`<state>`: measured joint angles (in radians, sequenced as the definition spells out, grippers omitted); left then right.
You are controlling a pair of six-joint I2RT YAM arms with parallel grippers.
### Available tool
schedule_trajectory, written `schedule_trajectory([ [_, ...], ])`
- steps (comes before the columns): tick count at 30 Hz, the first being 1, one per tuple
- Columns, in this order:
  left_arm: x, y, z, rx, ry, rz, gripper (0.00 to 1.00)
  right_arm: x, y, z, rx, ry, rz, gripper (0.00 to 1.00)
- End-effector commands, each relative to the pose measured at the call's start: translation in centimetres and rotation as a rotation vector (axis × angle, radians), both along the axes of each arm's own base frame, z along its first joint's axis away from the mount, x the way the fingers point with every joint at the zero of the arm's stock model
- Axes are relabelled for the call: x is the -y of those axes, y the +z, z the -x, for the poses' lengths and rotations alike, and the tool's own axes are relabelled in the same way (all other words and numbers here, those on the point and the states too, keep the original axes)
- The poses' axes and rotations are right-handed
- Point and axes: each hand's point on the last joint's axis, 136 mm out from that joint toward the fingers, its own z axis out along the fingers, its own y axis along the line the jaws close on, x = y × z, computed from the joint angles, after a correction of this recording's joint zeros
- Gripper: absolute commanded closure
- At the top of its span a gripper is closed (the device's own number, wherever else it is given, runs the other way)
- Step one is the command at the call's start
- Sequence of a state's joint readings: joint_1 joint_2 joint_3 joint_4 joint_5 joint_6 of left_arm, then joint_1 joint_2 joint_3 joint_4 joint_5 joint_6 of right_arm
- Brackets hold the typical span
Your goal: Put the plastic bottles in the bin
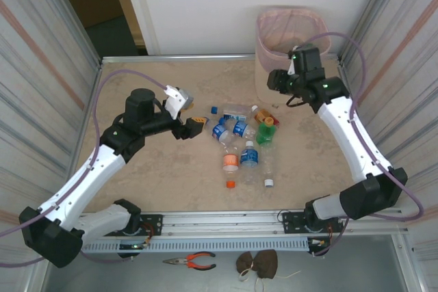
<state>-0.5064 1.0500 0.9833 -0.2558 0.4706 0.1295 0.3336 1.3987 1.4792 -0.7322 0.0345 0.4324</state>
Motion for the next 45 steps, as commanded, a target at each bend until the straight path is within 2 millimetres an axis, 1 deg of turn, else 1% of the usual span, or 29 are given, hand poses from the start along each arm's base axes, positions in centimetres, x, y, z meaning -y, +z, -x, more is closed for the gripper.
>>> schedule_trajectory([
  [1,0.5,0.0,0.4,-0.006,-0.021,0.018,0.25,0.1,-2.5,1.9,-0.063,-0.009,0.091,0.48],
  [6,0.3,-0.1,0.5,-0.010,-0.019,0.012,0.25,-1.2,-6.6,3.9,-0.146,0.015,0.149,0.48],
  [9,0.3,-0.2,0.6,-0.015,-0.018,0.010,0.25,-1.6,-8.5,4.4,-0.191,0.019,0.178,0.49],
  [12,0.3,-0.3,0.7,-0.021,-0.019,0.012,0.25,-1.7,-10.0,4.6,-0.217,0.020,0.209,0.50],
  [20,0.1,-0.2,0.8,-0.019,-0.014,0.013,0.24,-1.9,-12.4,4.9,-0.274,0.027,0.269,0.56],
  [25,0.2,-0.4,0.7,-0.024,-0.015,0.012,0.24,-1.9,-13.2,5.0,-0.292,0.021,0.299,0.60],
  [30,0.4,-0.3,0.6,-0.023,-0.019,0.013,0.24,-1.9,-13.0,5.1,-0.288,0.017,0.310,0.65],
  [34,0.5,-0.4,0.4,-0.024,-0.023,0.010,0.24,-2.0,-12.0,5.1,-0.264,0.016,0.317,0.70],
  [39,0.5,-0.4,0.5,-0.024,-0.025,0.013,0.24,-1.9,-9.6,5.0,-0.222,0.010,0.314,0.73],
  [45,0.5,-0.3,0.4,-0.020,-0.024,0.014,0.24,-1.7,-5.8,5.2,-0.161,0.009,0.288,0.74],
])
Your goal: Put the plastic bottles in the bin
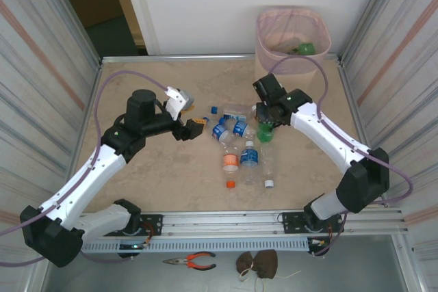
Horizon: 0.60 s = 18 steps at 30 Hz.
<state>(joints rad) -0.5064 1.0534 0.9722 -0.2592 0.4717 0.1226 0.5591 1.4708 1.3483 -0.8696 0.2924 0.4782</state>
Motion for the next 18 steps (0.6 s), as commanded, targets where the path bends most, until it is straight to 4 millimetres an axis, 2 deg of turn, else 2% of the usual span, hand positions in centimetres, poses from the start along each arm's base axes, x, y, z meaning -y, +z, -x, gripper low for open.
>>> schedule_trajectory([
  [1,0.5,0.4,0.4,0.001,-0.025,0.020,0.24,0.6,4.3,0.4,0.080,-0.009,-0.023,0.73],
  [5,0.6,0.4,0.4,0.001,-0.028,0.020,0.24,0.9,7.5,0.1,0.142,-0.007,-0.073,0.73],
  [12,0.5,0.4,0.3,0.001,-0.023,0.019,0.24,2.1,15.0,-1.1,0.301,-0.010,-0.216,0.73],
  [18,0.4,0.4,0.4,0.002,-0.020,0.021,0.24,4.4,21.6,-2.9,0.458,-0.039,-0.332,0.73],
])
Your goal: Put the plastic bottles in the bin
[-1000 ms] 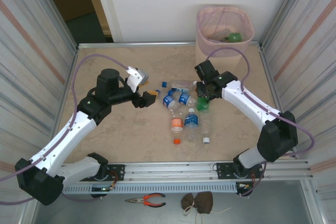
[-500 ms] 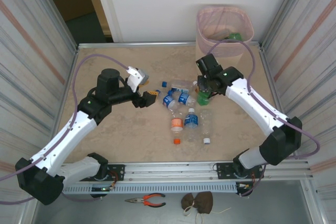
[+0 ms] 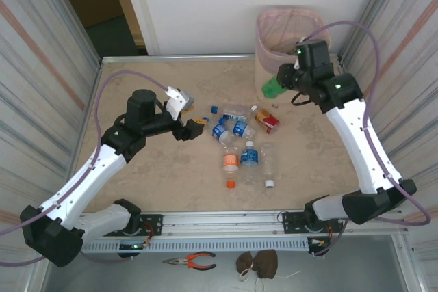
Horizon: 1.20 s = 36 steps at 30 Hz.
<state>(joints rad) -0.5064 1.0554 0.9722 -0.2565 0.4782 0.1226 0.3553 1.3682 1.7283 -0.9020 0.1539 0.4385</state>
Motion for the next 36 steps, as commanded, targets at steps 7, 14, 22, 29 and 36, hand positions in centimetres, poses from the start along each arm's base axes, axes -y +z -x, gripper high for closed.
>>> schedule_trajectory([
  [7,0.0,0.6,0.4,0.011,-0.002,0.011,0.24,2.9,11.4,-2.0,0.293,-0.004,-0.125,0.74],
  [14,-0.2,0.8,0.4,0.016,0.009,0.007,0.24,4.4,12.2,-6.0,0.289,-0.002,-0.155,0.74],
  [22,-0.7,0.5,0.4,0.019,0.030,-0.015,0.24,5.1,8.5,-11.5,0.198,0.020,-0.167,0.74],
  [29,-0.7,0.0,0.1,0.010,0.039,-0.024,0.24,4.2,4.3,-16.0,0.123,0.046,-0.202,0.74],
  [36,-0.6,-0.1,-0.2,0.006,0.041,-0.025,0.24,3.3,0.0,-18.7,0.041,0.072,-0.234,0.73],
])
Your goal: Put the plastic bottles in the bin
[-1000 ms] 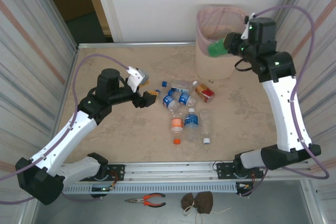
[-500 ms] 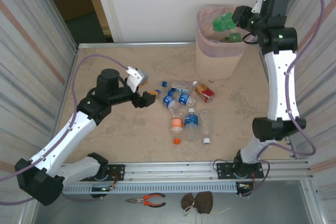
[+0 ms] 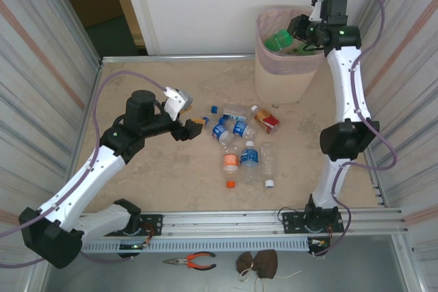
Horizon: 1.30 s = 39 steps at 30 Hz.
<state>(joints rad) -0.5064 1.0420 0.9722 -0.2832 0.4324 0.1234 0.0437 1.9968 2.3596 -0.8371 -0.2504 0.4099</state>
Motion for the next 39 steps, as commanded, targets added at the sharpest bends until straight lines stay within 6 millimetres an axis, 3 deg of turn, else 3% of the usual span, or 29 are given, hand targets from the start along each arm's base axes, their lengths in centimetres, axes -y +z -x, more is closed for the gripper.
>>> schedule_trajectory([
  [1,0.2,0.1,0.0,0.006,0.000,-0.001,0.24,-0.6,-0.5,-1.0,0.001,0.032,-0.026,0.73],
  [5,0.2,0.0,-0.1,0.004,-0.001,0.000,0.24,-1.2,-2.6,-1.4,-0.052,0.058,-0.041,0.69],
  [9,0.4,0.2,-0.2,0.004,-0.009,0.008,0.24,-1.4,-3.0,-1.0,-0.076,0.084,-0.060,0.59],
  [11,0.5,0.1,-0.2,0.003,-0.013,0.008,0.24,-1.5,-2.5,-0.6,-0.073,0.088,-0.064,0.52],
  [15,0.7,0.3,-0.1,0.006,-0.022,0.017,0.24,-1.0,-0.8,0.4,-0.045,0.078,-0.056,0.48],
  [29,1.0,0.0,-0.2,-0.023,-0.024,0.035,0.24,-0.5,3.4,4.5,0.008,0.054,-0.003,0.47],
  [39,-0.8,-2.3,-3.3,-0.190,0.238,0.041,0.27,-0.6,5.5,9.4,0.055,0.032,0.014,0.47],
])
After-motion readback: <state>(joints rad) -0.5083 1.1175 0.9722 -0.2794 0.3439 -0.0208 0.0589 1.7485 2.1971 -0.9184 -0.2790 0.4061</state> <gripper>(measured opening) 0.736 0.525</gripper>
